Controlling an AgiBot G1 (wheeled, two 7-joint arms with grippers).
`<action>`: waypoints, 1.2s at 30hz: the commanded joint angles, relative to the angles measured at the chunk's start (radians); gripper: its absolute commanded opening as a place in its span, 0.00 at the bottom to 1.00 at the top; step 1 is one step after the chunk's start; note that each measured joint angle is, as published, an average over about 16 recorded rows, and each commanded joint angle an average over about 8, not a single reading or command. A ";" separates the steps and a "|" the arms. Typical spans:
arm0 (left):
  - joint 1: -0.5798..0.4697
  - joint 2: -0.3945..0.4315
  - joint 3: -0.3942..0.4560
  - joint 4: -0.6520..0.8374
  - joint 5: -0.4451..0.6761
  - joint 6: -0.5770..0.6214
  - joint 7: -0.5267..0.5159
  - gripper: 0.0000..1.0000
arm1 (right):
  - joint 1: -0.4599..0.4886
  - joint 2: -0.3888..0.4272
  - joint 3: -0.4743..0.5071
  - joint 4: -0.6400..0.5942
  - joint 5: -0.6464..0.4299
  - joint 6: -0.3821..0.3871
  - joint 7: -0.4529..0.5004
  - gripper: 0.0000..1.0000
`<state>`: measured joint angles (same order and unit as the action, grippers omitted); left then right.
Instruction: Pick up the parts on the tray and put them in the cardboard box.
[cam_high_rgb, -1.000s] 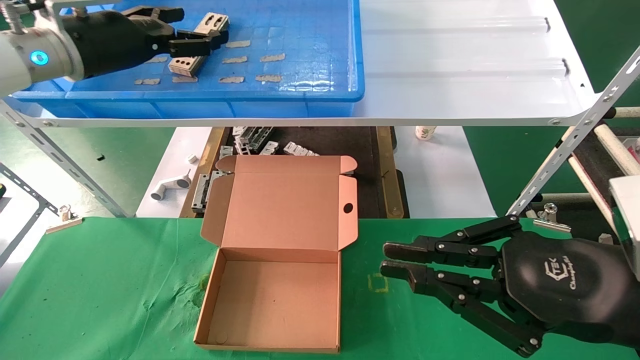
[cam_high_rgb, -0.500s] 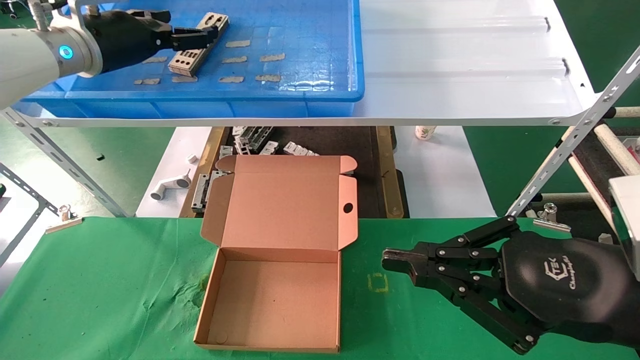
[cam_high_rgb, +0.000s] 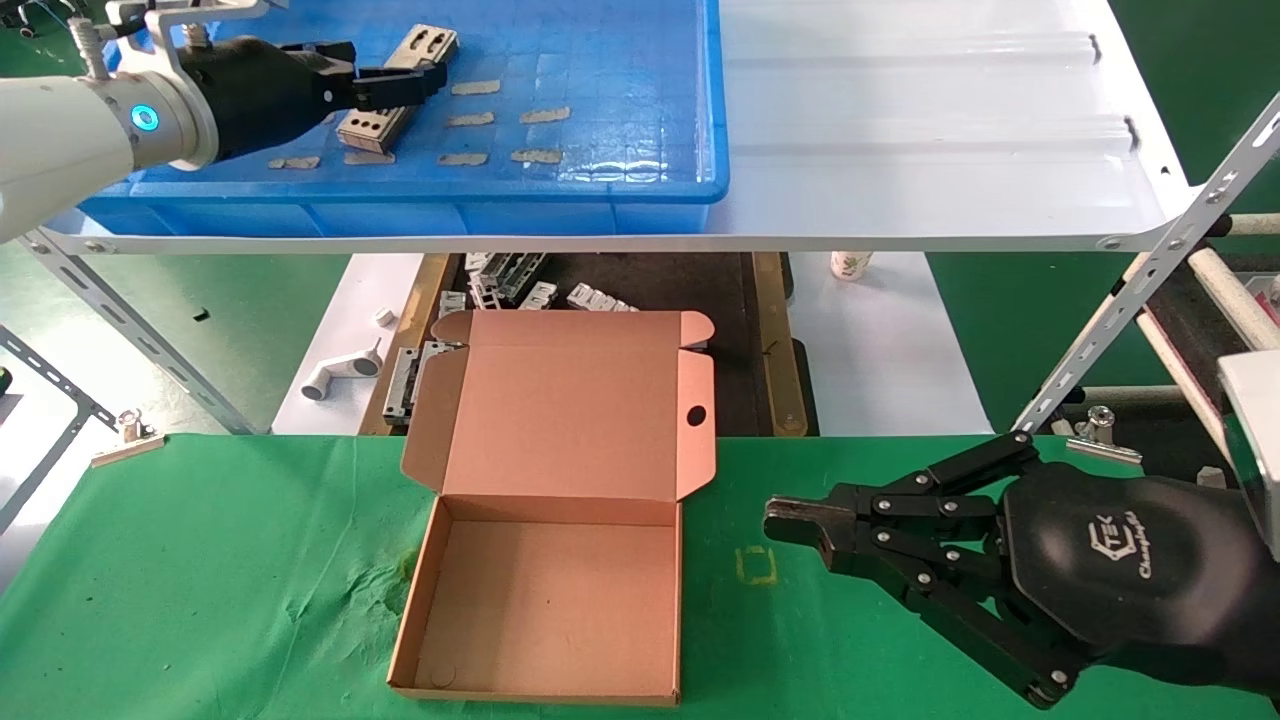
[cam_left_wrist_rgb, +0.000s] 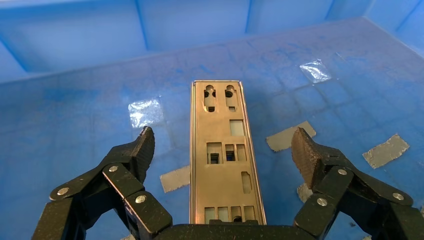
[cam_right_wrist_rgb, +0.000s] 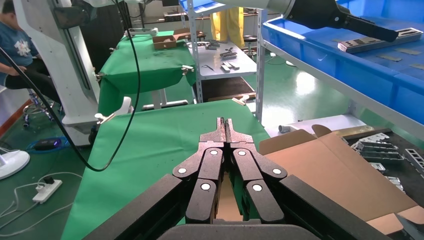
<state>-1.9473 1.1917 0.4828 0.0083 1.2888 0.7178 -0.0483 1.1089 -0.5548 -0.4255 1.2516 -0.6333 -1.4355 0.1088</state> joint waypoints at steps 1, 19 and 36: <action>-0.001 0.000 0.001 -0.002 0.001 -0.001 -0.001 0.00 | 0.000 0.000 0.000 0.000 0.000 0.000 0.000 0.00; 0.011 0.004 0.006 -0.003 0.009 -0.012 0.000 0.00 | 0.000 0.000 0.000 0.000 0.000 0.000 0.000 0.00; 0.005 0.007 0.005 -0.013 0.007 -0.033 0.013 0.00 | 0.000 0.000 0.000 0.000 0.000 0.000 0.000 0.00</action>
<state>-1.9428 1.1981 0.4876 -0.0046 1.2956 0.6860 -0.0362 1.1089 -0.5548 -0.4256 1.2516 -0.6332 -1.4355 0.1087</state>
